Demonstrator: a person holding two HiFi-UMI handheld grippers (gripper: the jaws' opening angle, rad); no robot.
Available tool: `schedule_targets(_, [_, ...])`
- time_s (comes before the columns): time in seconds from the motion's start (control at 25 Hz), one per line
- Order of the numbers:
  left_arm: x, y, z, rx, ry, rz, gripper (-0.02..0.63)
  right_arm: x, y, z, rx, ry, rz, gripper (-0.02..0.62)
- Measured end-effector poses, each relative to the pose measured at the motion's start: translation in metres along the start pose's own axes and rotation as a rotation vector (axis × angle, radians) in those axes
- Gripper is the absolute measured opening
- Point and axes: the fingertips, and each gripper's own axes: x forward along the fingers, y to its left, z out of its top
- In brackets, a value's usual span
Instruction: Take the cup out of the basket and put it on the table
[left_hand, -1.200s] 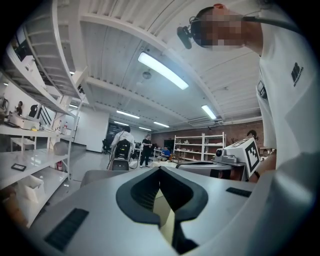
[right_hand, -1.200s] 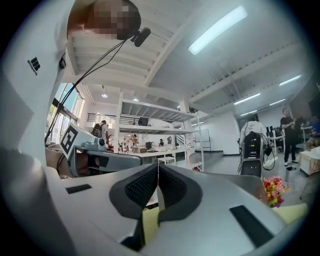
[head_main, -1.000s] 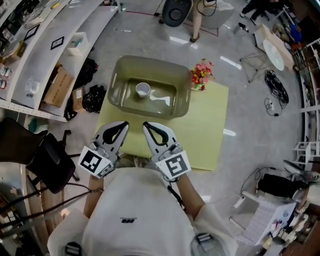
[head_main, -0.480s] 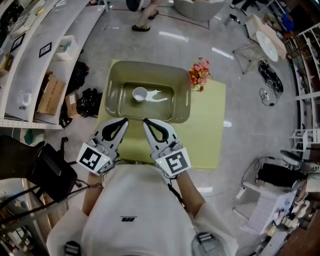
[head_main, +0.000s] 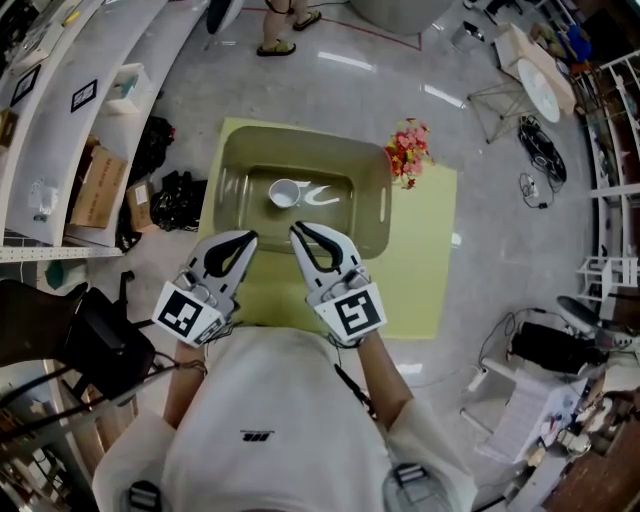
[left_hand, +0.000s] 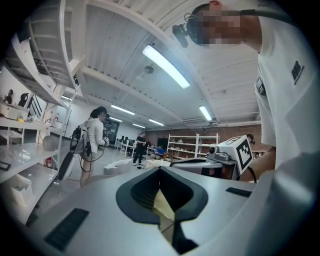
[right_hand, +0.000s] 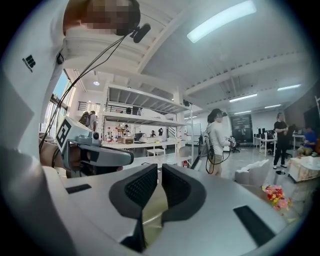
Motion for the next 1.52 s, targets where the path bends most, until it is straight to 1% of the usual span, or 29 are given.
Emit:
schedule_targets(0.12, [0.003,0.007,-0.001,-0.007,-0.002,0.001,0.012,0.011,-0.010,-0.007,-0.029,0.050,0.007,0.011])
schedule_targets(0.32, [0.007,0.013,-0.005,-0.016,0.002,0.000,0.012,0.027,-0.018,-0.030,-0.086,0.159,0.045,0.012])
schedule_targets(0.48, [0.010,0.016,-0.005,-0.021,0.003,0.000,0.012,0.040,-0.022,-0.048,-0.117,0.221,0.071,0.034])
schedule_targets(0.6, [0.012,0.018,-0.007,-0.025,0.006,-0.001,0.012,0.050,-0.018,-0.061,-0.113,0.276,0.120,0.067])
schedule_targets(0.72, [0.013,0.020,-0.010,-0.027,0.014,0.000,0.011,0.061,-0.015,-0.063,-0.094,0.308,0.182,0.129])
schedule_targets(0.8, [0.014,0.021,-0.010,-0.022,0.012,0.000,0.012,0.067,-0.018,-0.063,-0.141,0.324,0.200,0.155])
schedule_targets(0.92, [0.016,0.022,-0.010,-0.020,0.006,-0.001,0.012,0.075,-0.025,-0.069,-0.251,0.358,0.214,0.172])
schedule_targets(1.0, [0.016,0.023,-0.011,-0.023,0.007,0.002,0.011,0.081,-0.030,-0.076,-0.274,0.381,0.241,0.187])
schedule_targets(1.2, [0.017,0.028,-0.012,-0.035,0.003,0.007,0.012,0.097,-0.044,-0.112,-0.319,0.475,0.304,0.241])
schedule_targets(1.4, [0.019,0.030,-0.014,-0.041,0.008,0.011,0.012,0.110,-0.052,-0.160,-0.379,0.604,0.388,0.291])
schedule_targets(1.52, [0.021,0.033,-0.010,-0.052,-0.007,0.015,0.012,0.116,-0.052,-0.181,-0.400,0.656,0.432,0.311])
